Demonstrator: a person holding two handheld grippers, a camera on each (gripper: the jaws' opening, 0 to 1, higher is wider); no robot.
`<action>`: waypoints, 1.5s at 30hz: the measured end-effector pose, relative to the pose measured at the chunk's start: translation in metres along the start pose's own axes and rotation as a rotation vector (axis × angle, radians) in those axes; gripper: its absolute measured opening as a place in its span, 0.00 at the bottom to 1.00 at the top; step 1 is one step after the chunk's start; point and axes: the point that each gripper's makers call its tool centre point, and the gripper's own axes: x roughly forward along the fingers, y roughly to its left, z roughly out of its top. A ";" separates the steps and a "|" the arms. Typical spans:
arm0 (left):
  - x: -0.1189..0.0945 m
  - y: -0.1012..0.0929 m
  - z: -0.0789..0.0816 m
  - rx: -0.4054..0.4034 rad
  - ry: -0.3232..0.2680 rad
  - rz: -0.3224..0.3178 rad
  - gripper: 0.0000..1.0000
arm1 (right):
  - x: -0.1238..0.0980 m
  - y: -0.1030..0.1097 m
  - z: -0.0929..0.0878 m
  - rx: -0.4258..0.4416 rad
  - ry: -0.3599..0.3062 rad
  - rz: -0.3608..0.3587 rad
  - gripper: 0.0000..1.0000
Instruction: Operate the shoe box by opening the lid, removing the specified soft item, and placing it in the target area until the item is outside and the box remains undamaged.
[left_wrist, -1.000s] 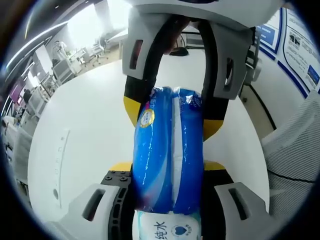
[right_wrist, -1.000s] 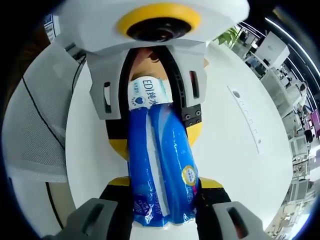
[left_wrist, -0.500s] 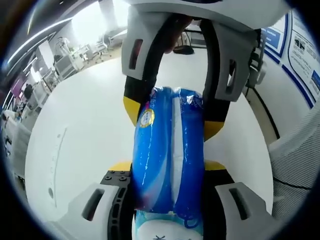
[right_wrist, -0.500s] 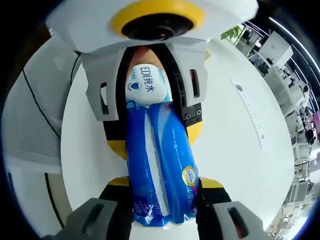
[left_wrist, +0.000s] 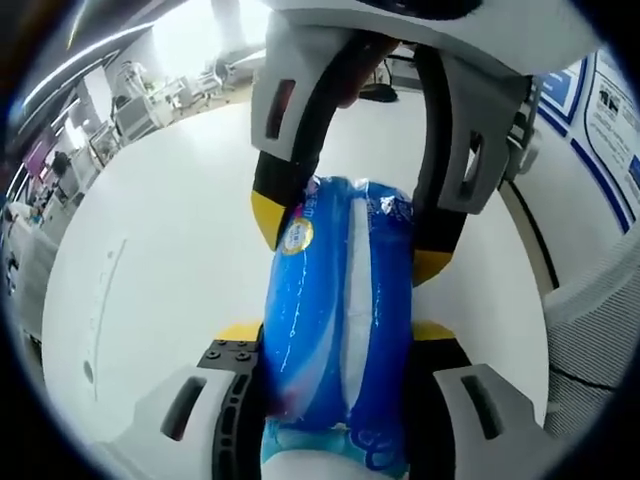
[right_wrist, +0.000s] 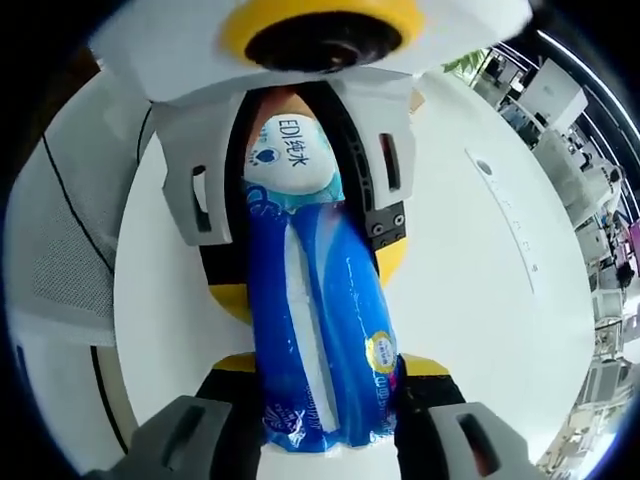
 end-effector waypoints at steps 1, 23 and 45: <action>0.000 -0.001 0.000 -0.007 -0.001 -0.003 0.53 | 0.003 0.000 -0.002 -0.001 0.002 0.002 0.49; -0.002 -0.003 -0.001 -0.019 0.000 0.004 0.56 | 0.000 -0.010 -0.015 0.024 0.015 -0.042 0.53; -0.043 0.003 0.007 -0.008 -0.037 0.036 0.57 | -0.035 0.000 0.000 0.116 -0.032 -0.073 0.53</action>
